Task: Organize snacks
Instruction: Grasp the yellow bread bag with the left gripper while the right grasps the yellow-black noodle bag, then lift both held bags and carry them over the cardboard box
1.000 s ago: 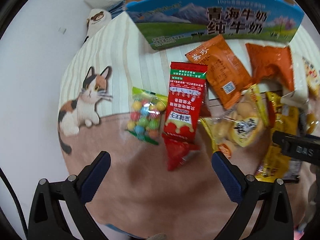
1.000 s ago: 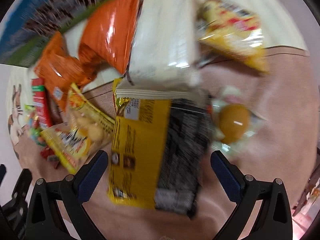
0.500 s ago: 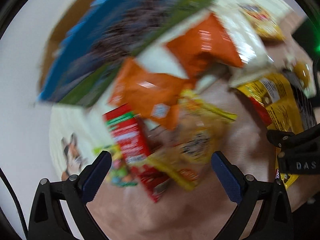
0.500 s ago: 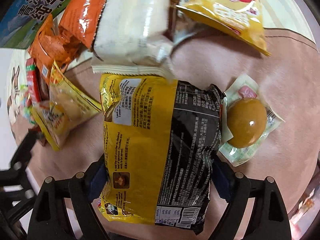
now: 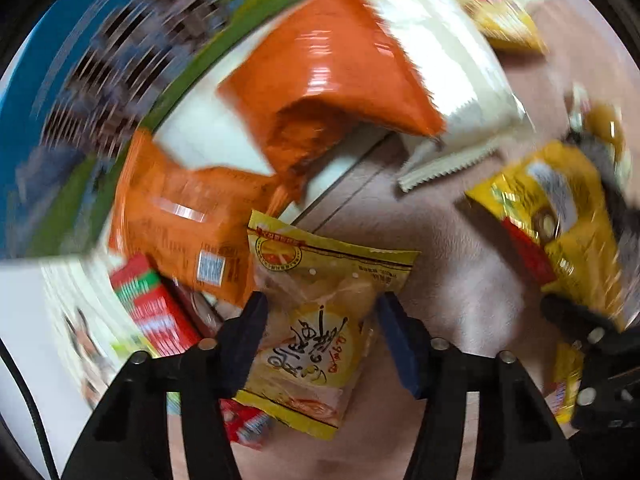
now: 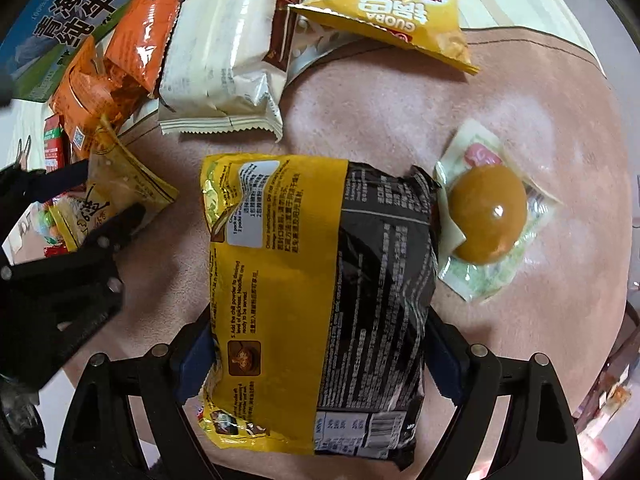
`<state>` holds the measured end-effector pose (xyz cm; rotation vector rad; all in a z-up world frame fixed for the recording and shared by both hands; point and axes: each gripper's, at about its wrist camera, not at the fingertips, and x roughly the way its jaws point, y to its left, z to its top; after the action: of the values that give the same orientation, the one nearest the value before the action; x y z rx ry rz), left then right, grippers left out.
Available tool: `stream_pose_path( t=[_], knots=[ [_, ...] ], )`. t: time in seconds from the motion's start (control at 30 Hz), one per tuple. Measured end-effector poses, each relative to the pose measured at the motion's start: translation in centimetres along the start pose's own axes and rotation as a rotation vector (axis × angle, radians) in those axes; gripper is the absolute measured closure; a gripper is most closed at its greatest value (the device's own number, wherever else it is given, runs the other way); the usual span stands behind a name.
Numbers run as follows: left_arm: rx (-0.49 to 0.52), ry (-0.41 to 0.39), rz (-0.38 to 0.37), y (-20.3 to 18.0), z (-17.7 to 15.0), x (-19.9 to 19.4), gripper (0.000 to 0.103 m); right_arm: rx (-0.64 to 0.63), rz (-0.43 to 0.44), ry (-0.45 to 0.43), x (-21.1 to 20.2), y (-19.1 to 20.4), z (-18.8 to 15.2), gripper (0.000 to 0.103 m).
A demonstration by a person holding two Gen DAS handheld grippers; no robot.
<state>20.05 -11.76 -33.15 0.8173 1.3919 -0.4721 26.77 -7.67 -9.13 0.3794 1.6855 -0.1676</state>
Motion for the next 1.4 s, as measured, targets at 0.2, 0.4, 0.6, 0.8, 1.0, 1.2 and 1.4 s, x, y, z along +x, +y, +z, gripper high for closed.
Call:
stream_pose_path(
  t=[0.2, 0.4, 0.6, 0.8, 1.0, 1.2, 1.4],
  knots=[
    [-0.486, 0.207, -0.31, 7.0, -3.1, 1.6, 0.057, 0.026, 0.028, 0.0, 0.4, 0.3, 0.2, 0.014],
    [-0.434, 0.169, -0.302, 7.9, -3.4, 1.7, 0.051, 0.008, 0.046, 0.01, 1.2, 0.7, 1.0, 0.012],
    [-0.199, 0.18, -0.198, 6.0, -0.7, 3.2, 0.038, 0.011, 0.027, 0.006, 2.3, 0.3, -0.2, 0.011],
    [-0.276, 0.149, -0.21, 6.2, -2.4, 1.5, 0.053, 0.053, 0.0, 0.017, 2.5, 0.0, -0.5, 0.014],
    [-0.384, 0.12, -0.252, 9.3, -5.9, -1.2, 0.062, 0.043, -0.022, -0.021, 2.2, 0.4, -1.5, 0.015],
    [-0.445, 0.054, -0.313, 15.4, -8.7, -3.7, 0.066, 0.019, 0.032, -0.059, 1.4, 0.9, -2.3, 0.015],
    [-0.44, -0.025, -0.359, 22.3, -9.2, -9.2, 0.07, 0.007, 0.101, -0.133, -2.7, 1.8, -1.8, 0.015]
  ],
)
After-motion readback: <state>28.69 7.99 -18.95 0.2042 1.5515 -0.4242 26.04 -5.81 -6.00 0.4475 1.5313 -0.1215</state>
